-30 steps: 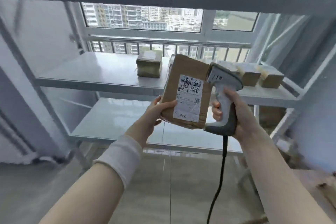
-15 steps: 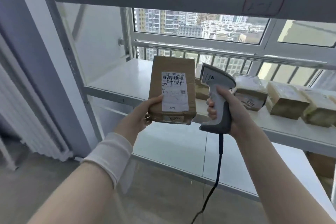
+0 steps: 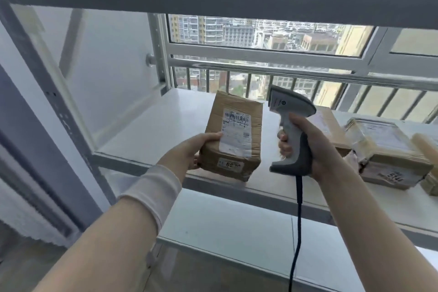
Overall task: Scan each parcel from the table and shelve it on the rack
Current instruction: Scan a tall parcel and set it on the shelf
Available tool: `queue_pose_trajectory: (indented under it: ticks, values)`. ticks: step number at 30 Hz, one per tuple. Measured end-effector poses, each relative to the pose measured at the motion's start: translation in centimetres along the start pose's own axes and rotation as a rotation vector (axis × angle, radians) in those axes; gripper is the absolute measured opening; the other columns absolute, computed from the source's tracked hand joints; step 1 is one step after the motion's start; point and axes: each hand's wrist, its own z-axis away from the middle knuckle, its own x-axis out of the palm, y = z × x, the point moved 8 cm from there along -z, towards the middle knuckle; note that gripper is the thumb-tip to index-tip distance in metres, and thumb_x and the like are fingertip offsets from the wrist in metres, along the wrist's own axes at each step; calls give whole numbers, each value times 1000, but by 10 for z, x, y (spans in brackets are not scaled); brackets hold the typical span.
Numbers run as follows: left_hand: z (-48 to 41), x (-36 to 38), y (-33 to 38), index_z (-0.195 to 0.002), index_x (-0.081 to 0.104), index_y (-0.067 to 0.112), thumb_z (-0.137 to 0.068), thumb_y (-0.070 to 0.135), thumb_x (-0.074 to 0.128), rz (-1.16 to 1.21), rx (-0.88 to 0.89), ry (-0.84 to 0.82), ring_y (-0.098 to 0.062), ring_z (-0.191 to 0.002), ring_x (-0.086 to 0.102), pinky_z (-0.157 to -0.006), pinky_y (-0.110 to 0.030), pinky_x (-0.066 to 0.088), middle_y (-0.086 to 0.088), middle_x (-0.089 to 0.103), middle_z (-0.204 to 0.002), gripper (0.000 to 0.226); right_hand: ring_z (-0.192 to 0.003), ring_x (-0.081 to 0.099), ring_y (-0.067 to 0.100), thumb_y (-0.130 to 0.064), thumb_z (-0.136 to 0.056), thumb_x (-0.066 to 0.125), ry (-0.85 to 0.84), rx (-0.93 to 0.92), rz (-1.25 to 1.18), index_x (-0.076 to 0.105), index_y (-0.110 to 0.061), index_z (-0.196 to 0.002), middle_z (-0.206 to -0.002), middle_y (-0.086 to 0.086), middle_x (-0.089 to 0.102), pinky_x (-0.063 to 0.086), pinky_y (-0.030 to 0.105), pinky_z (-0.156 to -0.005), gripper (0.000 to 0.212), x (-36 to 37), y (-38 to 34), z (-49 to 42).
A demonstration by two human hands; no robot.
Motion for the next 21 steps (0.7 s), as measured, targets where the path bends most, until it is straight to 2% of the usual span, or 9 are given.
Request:
queue_pose_trajectory:
  ticks: [2,6,8,10,11,14,16,18,21]
  values:
    - [-19,-8,2,-92,57,17,-78,46,69,-38,-43,-25,-16,-73,61,-64,-25,50,-5,64,-81,35,-40,44,10,-32,-93,51,35,-17,-10,50,-12,-90,-55,1,51,38,17,-39,20,7,1,-15]
    - [-52,-21,4,-89,57,18,-79,55,63,-160,-60,-68,-18,-78,59,-88,-32,48,-5,62,-81,39,-40,44,11,-29,-93,50,96,-53,-36,51,-13,-84,-55,1,51,37,15,-40,19,15,2,-37]
    - [-63,-25,8,-104,58,16,-81,57,60,-233,-31,-86,-22,-94,59,-92,-34,45,-8,63,-100,47,-40,44,11,-30,-93,50,123,-53,-37,52,-12,-83,-55,1,51,37,14,-41,20,15,5,-46]
    - [-73,-28,14,-127,52,16,-84,57,57,-303,25,-72,-26,-120,49,-96,-36,40,-9,54,-128,60,-40,43,11,-30,-94,49,146,-47,-30,51,-12,-82,-54,1,51,37,15,-41,21,16,9,-53]
    - [-76,-28,18,-133,48,15,-86,55,56,-323,63,-61,-27,-125,45,-98,-36,38,-8,50,-135,62,-39,43,11,-29,-94,48,151,-42,-32,51,-12,-82,-54,1,51,38,15,-40,21,18,11,-56]
    - [-87,-29,24,-133,49,11,-86,54,56,-345,124,-62,-25,-124,47,-99,-35,40,-8,52,-136,64,-39,43,11,-29,-95,47,152,-30,-32,48,-13,-82,-53,0,51,38,15,-40,21,23,15,-64]
    - [-91,-30,23,-134,48,12,-77,65,58,-367,156,-30,-26,-123,47,-102,-37,40,-9,50,-136,78,-40,43,11,-30,-94,48,157,-30,-20,48,-13,-82,-54,0,50,38,16,-40,21,25,15,-66]
    - [-91,-35,24,-141,39,13,-74,71,55,-404,225,58,-29,-130,40,-109,-45,35,-13,41,-143,90,-41,43,11,-30,-94,48,166,-35,-15,48,-13,-83,-54,0,50,38,17,-40,21,25,15,-68]
    - [-71,-42,29,-150,15,17,-68,72,57,-308,479,126,-26,-142,21,-115,-46,23,-11,20,-153,107,-41,43,11,-29,-95,48,171,-41,-11,48,-13,-83,-55,1,50,38,17,-40,20,23,15,-70]
